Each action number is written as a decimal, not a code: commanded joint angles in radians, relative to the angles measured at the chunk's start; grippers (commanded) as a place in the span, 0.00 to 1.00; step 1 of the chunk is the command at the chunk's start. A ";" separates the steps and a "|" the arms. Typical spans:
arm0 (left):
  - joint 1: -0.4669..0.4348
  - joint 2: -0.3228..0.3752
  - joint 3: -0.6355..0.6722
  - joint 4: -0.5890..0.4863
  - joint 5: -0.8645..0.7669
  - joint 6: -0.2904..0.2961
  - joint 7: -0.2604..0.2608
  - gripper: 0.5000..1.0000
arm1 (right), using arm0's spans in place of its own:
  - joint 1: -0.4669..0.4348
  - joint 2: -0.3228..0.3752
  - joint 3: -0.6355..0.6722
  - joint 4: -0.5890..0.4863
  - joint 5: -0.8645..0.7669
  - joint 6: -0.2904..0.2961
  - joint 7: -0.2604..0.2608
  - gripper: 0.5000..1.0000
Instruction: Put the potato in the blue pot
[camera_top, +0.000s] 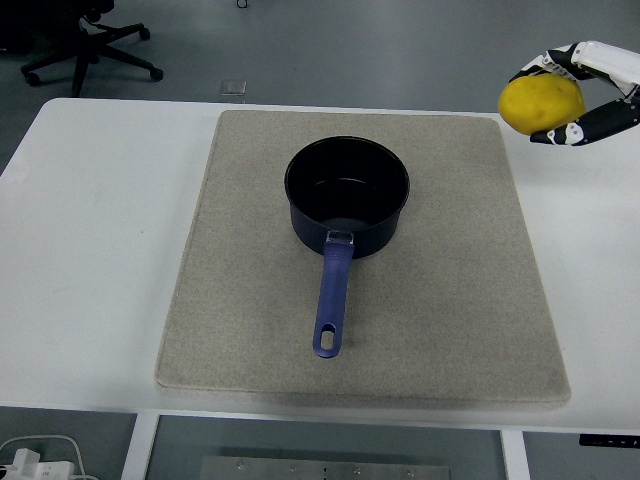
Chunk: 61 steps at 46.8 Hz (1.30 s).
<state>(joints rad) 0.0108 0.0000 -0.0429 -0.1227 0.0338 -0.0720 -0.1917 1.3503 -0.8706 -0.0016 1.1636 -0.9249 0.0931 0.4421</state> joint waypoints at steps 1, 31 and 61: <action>0.000 0.000 0.000 0.000 0.000 0.000 0.000 0.99 | 0.033 0.047 -0.008 0.002 0.000 0.000 0.000 0.00; 0.000 0.000 0.000 0.000 0.000 0.000 0.000 0.99 | 0.156 0.499 -0.095 -0.128 -0.002 0.010 -0.028 0.00; 0.000 0.000 0.000 0.000 0.000 0.000 0.000 0.99 | 0.038 0.651 -0.098 -0.320 -0.006 0.011 -0.029 0.00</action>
<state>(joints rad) 0.0107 0.0000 -0.0430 -0.1227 0.0337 -0.0720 -0.1917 1.4052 -0.2317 -0.0982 0.8715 -0.9287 0.1036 0.4135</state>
